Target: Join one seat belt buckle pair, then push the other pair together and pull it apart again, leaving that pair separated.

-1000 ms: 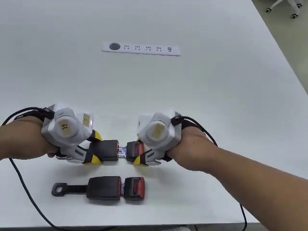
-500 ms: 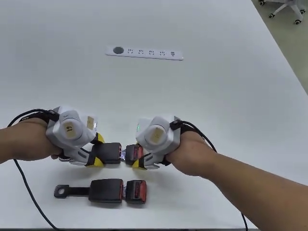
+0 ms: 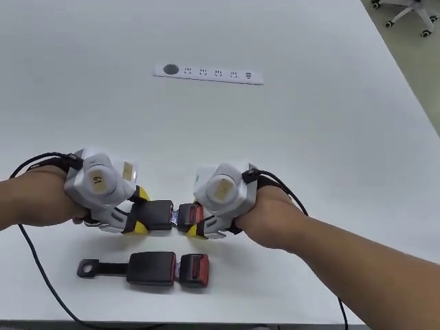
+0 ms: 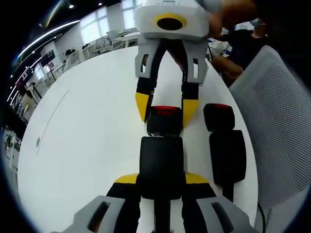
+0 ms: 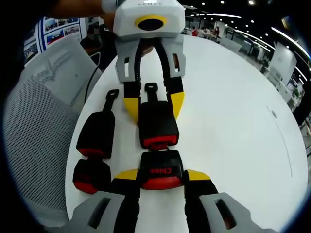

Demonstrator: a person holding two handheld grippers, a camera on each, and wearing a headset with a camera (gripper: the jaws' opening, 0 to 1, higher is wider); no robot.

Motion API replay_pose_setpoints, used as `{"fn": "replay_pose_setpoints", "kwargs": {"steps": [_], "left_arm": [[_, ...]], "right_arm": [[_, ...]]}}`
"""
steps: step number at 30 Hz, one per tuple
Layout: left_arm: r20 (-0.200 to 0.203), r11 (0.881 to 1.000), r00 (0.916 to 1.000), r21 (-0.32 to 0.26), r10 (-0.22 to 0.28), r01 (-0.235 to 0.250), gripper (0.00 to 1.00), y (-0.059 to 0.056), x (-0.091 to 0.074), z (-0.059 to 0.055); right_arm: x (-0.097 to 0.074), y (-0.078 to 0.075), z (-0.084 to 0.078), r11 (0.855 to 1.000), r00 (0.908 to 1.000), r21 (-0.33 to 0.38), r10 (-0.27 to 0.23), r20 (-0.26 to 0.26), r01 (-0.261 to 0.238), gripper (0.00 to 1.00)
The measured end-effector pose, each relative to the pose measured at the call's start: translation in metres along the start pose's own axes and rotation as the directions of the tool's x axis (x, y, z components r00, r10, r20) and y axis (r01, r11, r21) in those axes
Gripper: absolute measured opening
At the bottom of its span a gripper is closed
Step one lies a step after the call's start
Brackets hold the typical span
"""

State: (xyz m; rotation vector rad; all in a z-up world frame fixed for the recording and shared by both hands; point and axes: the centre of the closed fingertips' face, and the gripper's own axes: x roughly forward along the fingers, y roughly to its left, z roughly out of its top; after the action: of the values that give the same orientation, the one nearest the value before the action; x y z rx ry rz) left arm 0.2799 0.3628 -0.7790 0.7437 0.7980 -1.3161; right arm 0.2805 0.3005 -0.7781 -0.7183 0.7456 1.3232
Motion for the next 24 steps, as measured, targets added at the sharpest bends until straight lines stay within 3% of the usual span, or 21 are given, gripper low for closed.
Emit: {"fn": "replay_pose_setpoints", "kwargs": {"steps": [3,10,16,20,24], "left_arm": [[-0.003,1.0,1.0,0.0,-0.004,0.004,0.32,0.0,0.0,0.0],[-0.009,1.0,0.9999,-0.002,-0.012,0.012,0.32,0.001,0.001,0.0],[-0.022,1.0,0.9995,0.009,-0.022,0.022,0.33,0.002,0.002,-0.001],[-0.02,1.0,0.9994,0.014,-0.027,0.027,0.33,0.002,0.002,-0.001],[-0.023,0.999,0.9993,0.015,-0.028,0.028,0.33,0.0,0.001,0.001]], "right_arm": [[0.008,-0.004,-0.004,1.0,1.0,0.002,-0.004,-0.001,0.004,0.31],[-0.01,-0.004,-0.012,1.0,0.9999,-0.009,-0.004,-0.014,0.004,0.31],[-0.012,-0.001,-0.014,1.0,0.9999,-0.015,-0.006,-0.012,0.005,0.32],[-0.017,-0.009,-0.03,1.0,0.9994,0.005,-0.031,-0.014,0.031,0.32],[-0.036,-0.01,-0.049,0.998,0.9987,0.042,-0.043,-0.028,0.044,0.32]]}}
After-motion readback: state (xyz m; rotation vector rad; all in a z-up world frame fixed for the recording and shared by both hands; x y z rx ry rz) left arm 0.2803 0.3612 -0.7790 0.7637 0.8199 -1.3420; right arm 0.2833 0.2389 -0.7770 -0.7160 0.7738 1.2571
